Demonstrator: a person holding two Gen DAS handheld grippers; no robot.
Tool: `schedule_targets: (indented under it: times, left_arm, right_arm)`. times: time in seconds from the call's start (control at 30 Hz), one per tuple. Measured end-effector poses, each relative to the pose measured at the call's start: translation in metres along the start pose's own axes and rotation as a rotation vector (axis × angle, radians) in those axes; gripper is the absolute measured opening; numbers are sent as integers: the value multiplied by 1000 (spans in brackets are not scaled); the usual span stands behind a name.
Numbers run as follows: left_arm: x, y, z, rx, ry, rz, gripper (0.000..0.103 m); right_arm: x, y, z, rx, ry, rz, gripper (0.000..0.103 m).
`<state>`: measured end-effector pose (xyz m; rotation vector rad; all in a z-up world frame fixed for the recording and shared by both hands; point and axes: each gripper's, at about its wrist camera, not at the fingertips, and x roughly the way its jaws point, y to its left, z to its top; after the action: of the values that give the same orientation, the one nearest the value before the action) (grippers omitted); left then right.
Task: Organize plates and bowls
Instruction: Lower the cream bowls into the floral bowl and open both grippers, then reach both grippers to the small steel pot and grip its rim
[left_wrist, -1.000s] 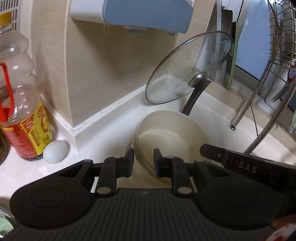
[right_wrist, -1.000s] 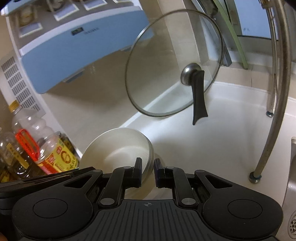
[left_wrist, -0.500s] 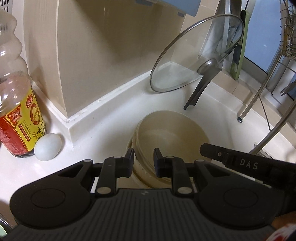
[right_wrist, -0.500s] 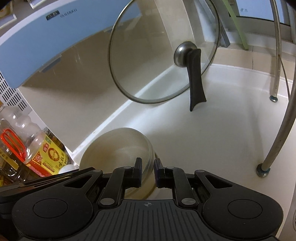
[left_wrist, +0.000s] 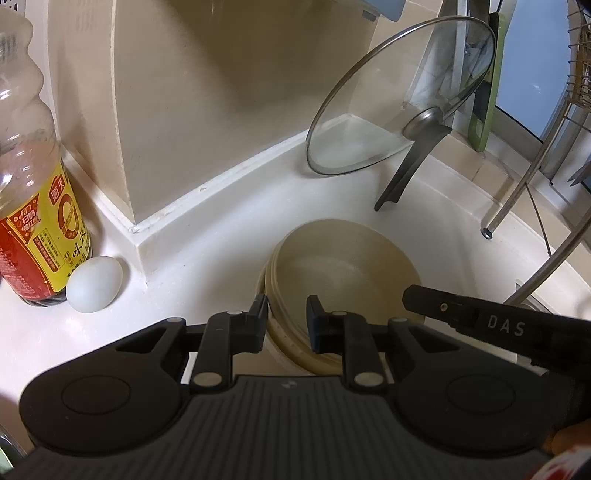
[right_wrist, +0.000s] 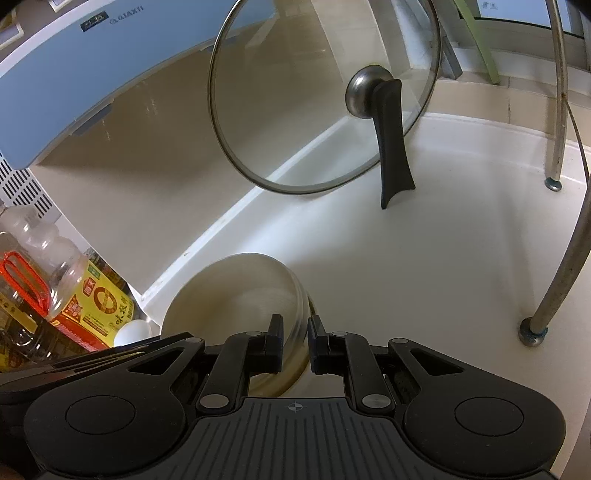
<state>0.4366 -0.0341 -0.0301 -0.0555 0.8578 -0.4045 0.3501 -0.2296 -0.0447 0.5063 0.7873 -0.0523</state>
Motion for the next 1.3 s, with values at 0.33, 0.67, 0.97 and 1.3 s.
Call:
schedule_targets:
  times: [0.33, 0.67, 0.97, 1.3]
  left_arm:
    - [-2, -4, -1, -15, -9, 34, 20]
    - [-40, -4, -9, -61, -63, 53, 23]
    - [-93, -11, -45, -85, -68, 79, 27]
    - [-139, -26, -105, -96, -41, 97, 29]
  right_arm:
    - [-3, -5, 1, 8, -3, 34, 15]
    - [-40, -3, -4, -9, -70, 84, 52]
    - [-85, 0, -34, -37, -61, 138, 70]
    - [-125, 0, -90, -77, 9, 153, 72]
